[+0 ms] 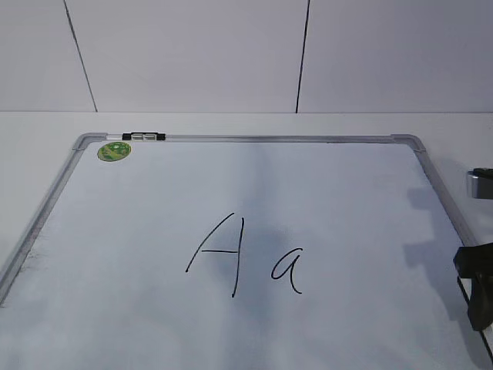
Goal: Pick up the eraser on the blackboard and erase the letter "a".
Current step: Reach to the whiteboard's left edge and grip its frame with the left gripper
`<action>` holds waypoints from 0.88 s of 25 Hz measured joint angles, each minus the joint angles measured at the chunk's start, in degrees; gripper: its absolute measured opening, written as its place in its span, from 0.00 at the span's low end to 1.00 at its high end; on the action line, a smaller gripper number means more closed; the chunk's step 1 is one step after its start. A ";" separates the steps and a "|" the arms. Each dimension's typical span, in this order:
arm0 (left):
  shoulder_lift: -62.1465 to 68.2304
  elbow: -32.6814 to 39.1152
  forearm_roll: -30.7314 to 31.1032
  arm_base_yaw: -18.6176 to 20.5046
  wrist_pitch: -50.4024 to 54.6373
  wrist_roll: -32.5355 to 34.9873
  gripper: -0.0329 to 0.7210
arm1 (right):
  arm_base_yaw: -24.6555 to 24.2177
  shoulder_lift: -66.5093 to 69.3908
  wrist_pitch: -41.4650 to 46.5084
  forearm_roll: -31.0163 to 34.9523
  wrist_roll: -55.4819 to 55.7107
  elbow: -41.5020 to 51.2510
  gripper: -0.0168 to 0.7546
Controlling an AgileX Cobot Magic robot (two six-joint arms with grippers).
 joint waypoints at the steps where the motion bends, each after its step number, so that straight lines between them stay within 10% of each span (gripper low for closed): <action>1: 0.24 0.00 0.13 0.00 0.80 0.00 0.36 | 0.00 0.00 0.91 0.56 -0.26 -0.68 0.71; 22: 46.42 -2.99 7.22 0.00 -6.28 0.00 0.37 | 0.60 -0.85 5.59 11.29 -7.53 -4.66 0.71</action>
